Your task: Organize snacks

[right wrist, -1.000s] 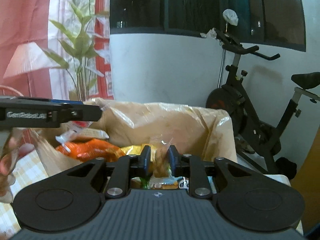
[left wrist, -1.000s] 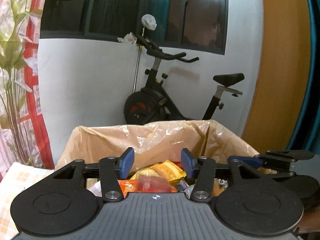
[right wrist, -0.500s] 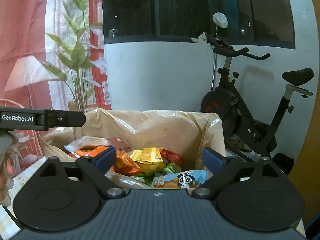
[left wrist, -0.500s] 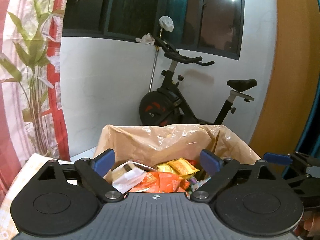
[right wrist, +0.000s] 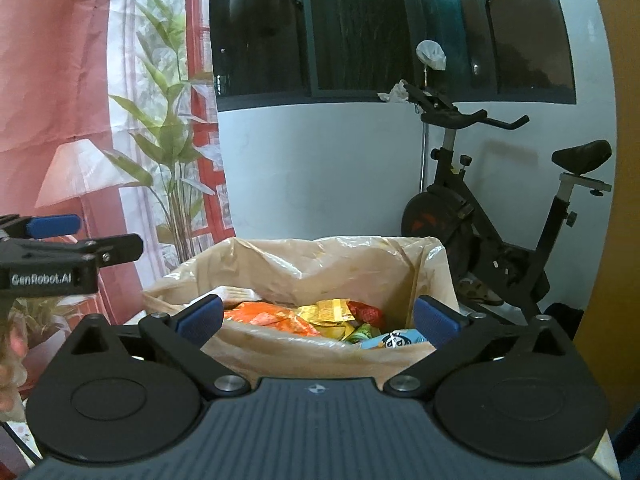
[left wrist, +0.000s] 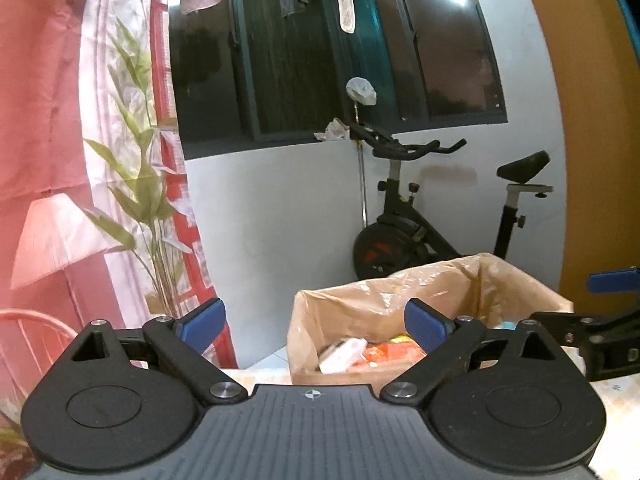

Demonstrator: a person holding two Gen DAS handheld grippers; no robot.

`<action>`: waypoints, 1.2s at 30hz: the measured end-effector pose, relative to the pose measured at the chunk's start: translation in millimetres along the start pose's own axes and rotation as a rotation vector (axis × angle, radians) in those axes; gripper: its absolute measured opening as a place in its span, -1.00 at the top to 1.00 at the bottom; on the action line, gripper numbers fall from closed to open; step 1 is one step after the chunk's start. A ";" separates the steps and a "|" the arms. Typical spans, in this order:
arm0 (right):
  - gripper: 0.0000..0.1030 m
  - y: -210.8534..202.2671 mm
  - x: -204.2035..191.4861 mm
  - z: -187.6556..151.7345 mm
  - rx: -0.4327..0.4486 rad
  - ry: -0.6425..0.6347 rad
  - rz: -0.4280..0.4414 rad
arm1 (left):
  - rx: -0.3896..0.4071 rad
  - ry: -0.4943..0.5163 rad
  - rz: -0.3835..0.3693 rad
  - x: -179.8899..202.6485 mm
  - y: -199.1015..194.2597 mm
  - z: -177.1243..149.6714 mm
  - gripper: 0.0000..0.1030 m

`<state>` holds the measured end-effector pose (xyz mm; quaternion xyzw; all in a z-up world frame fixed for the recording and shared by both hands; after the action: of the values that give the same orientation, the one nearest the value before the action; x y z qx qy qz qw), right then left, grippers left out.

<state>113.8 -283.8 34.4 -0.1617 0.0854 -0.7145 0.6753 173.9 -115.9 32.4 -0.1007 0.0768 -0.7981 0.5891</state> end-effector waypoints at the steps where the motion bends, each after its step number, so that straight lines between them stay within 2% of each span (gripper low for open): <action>1: -1.00 -5.1 -2.5 0.2 0.000 0.003 -0.003 | -0.002 -0.012 -0.013 -1.6 -6.5 1.0 -0.89; 4: -1.00 -21.8 -10.6 0.7 0.009 0.003 -0.016 | 0.000 -0.040 -0.035 -4.1 -27.0 2.7 -0.89; 10: -1.00 -57.5 -25.4 -0.6 0.031 0.013 -0.024 | 0.016 -0.056 -0.023 -10.7 -71.5 0.3 -0.89; 22: -1.00 -108.0 -57.0 -3.9 0.072 0.006 0.022 | 0.028 -0.116 0.036 -29.6 -135.0 -2.0 -0.89; 30: -1.00 -126.6 -68.3 -2.8 0.096 -0.006 0.028 | 0.059 -0.115 0.061 -35.2 -155.6 1.2 -0.89; 36: -1.00 -126.6 -73.1 -3.4 0.095 -0.009 0.036 | 0.045 -0.143 0.081 -40.9 -157.5 -2.1 -0.89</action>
<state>-3.5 -202.4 65.9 -0.1310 0.0513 -0.7049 0.6952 39.4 -30.5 65.5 -0.1410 0.0208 -0.7658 0.6270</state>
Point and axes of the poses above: each gripper's, at about its wrist camera, not at the fingertips, and y roughly the way its jaws point, x to its right, z to its top, the point moved 2 cm from there along y, roughly the way its jaws point, and after that the axes turned 14 degrees about -y, right-handed, at the moved point
